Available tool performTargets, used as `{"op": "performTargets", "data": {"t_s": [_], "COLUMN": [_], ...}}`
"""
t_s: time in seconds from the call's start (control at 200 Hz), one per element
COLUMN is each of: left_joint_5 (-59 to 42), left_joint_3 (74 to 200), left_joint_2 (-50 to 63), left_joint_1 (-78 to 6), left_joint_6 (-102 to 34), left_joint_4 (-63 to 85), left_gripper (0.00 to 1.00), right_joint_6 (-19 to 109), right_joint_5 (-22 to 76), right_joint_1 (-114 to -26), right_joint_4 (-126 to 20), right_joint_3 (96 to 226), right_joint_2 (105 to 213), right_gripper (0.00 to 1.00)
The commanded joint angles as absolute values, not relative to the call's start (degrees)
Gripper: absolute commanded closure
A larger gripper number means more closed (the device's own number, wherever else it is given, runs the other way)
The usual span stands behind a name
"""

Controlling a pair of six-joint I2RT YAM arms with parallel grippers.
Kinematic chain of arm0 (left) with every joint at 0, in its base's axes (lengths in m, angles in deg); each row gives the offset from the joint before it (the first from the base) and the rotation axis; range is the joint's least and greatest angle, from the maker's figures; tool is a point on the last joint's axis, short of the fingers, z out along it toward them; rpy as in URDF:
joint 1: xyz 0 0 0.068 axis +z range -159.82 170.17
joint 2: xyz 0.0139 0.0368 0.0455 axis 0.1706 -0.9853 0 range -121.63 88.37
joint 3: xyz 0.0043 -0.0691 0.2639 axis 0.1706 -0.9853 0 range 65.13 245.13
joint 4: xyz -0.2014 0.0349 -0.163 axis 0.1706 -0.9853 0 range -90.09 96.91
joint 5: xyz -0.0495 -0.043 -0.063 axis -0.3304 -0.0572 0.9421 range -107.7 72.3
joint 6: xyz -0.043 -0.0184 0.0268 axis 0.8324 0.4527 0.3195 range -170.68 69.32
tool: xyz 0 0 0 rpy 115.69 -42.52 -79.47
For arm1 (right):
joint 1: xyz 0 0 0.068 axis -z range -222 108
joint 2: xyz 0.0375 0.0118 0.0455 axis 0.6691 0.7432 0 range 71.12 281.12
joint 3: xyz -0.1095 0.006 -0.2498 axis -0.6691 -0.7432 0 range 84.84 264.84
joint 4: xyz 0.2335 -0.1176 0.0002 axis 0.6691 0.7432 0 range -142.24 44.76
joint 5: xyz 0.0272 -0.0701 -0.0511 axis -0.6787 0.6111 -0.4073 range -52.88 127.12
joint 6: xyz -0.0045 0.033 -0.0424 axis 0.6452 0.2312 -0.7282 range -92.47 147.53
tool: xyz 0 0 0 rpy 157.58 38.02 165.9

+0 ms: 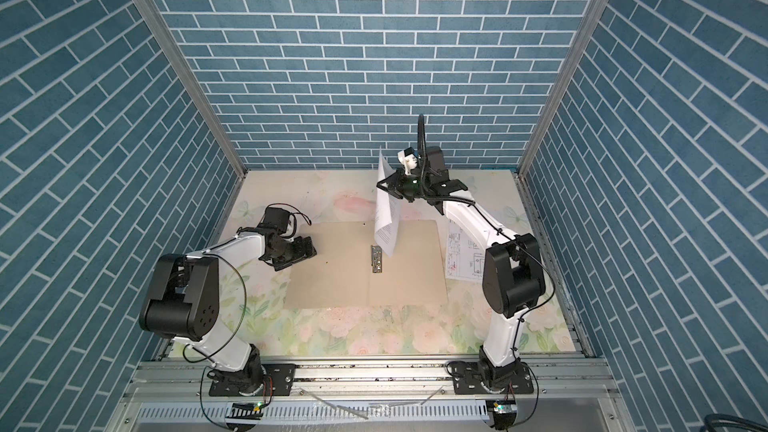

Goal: Put the files into the folder

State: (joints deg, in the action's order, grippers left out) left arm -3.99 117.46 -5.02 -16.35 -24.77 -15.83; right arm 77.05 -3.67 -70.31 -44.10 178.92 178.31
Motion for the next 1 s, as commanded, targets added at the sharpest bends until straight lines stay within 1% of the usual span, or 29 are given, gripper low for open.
{"op": "performTargets", "data": {"t_s": [0.0,0.09,0.18,0.265,0.385,0.45,0.515,0.595,0.765,0.995], "left_joint_5": [-4.0,-4.8,-4.1,-3.8,-3.9,-3.7,-3.3,-2.5,-1.2,0.9], "left_joint_3": [117.8,117.4,116.2,114.6,111.8,110.5,109.8,109.2,107.2,105.7], "left_joint_2": [-0.5,3.1,5.7,6.5,7.2,7.5,7.7,7.8,8.1,9.1], "left_joint_1": [-16.4,-15.5,-14.3,-13.3,-12.4,-11.8,-11.6,-11.6,-11.7,-11.8], "left_joint_6": [-24.1,-23.8,-23.4,-23.1,-22.5,-22.0,-21.9,-22.0,-22.1,-21.3], "left_joint_4": [-15.5,-15.6,-15.8,-16.3,-15.8,-15.1,-14.7,-14.4,-13.5,-12.2], "left_gripper": [0.06,0.01,0.0,0.0,0.0,0.0,0.0,0.0,0.0,0.0], "right_joint_6": [80.1,81.8,82.4,81.6,79.0,77.8,75.7,73.6,71.0,68.8], "right_joint_5": [-4.1,-5.4,-5.8,-5.0,-3.1,-0.9,3.7,5.8,7.8,10.4], "right_joint_1": [-74.1,-76.0,-76.8,-76.6,-75.7,-75.0,-74.6,-74.2,-74.1,-74.2], "right_joint_4": [-43.9,-43.8,-43.7,-43.8,-45.1,-47.9,-50.5,-50.7,-51.9,-48.0], "right_joint_3": [187.8,195.4,200.6,201.0,195.0,187.9,179.9,174.4,171.3,172.9], "right_joint_2": [183.5,187.9,190.1,189.8,188.6,188.2,188.2,190.2,193.6,194.5], "right_gripper": [1.0,1.0,1.0,1.0,1.0,1.0,1.0,1.0,1.0,1.0]}}
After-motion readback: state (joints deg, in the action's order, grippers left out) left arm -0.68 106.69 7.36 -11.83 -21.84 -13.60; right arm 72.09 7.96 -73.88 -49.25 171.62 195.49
